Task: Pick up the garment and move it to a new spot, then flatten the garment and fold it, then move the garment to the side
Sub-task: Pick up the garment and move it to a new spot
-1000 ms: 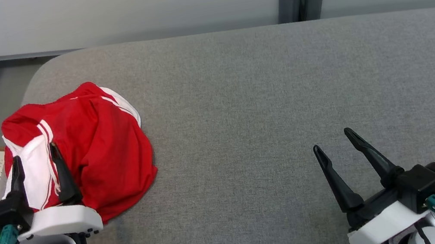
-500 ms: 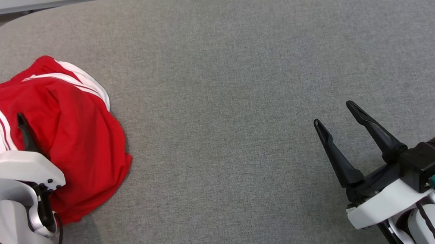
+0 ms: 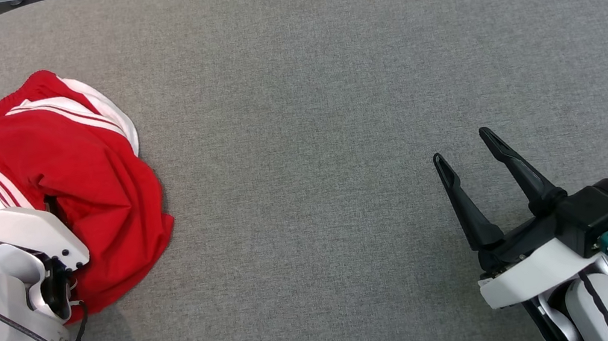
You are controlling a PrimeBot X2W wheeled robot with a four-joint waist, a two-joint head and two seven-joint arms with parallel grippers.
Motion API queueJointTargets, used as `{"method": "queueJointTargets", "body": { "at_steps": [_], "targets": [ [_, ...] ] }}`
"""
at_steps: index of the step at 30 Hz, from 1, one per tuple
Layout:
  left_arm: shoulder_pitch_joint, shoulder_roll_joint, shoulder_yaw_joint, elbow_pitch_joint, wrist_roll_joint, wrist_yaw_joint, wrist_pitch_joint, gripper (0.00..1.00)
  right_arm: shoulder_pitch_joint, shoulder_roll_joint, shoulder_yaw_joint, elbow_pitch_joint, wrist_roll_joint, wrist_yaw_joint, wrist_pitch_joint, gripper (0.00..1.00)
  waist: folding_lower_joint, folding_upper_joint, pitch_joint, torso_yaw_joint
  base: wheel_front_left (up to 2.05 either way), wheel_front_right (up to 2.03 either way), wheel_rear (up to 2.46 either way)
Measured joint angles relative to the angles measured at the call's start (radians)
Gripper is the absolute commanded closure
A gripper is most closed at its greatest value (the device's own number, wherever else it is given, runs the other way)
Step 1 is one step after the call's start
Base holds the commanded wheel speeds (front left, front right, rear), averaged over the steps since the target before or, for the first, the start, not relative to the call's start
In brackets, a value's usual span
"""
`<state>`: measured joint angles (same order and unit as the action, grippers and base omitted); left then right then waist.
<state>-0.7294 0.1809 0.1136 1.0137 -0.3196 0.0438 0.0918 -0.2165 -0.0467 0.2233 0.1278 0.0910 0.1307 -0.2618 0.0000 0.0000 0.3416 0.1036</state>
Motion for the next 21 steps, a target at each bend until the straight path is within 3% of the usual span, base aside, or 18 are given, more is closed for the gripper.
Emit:
{"method": "queueJointTargets", "body": {
  "at_steps": [2,3,4,5,21],
  "targets": [
    [-0.005,0.004,-0.003,0.016,-0.001,-0.005,-0.007,0.0,0.0,0.0,0.0,0.0,0.006,0.0,0.0,0.0,0.0,0.0,-0.001,-0.001,0.0,0.0,0.0],
    [-0.016,0.009,-0.005,0.032,-0.001,-0.007,-0.015,0.17,0.0,0.0,0.0,0.001,0.007,0.0,0.0,0.0,0.0,0.0,-0.002,-0.003,0.0,0.0,0.0],
    [-0.018,0.011,-0.006,0.038,-0.002,-0.01,-0.019,0.75,0.0,0.0,0.001,0.001,0.008,0.0,0.0,0.0,0.0,0.0,-0.002,-0.003,0.0,0.0,0.0],
    [-0.019,0.012,-0.006,0.043,-0.007,-0.019,-0.025,1.0,0.0,0.0,0.001,0.001,0.012,0.0,0.0,0.0,0.0,0.0,-0.002,-0.004,0.0,0.0,0.0],
    [-0.038,0.007,0.001,-0.009,-0.04,-0.064,-0.265,1.0,0.003,0.0,0.011,0.018,0.045,0.0,0.0,0.0,0.0,0.0,-0.06,-0.024,0.0,0.0,0.0]
  ]
}}
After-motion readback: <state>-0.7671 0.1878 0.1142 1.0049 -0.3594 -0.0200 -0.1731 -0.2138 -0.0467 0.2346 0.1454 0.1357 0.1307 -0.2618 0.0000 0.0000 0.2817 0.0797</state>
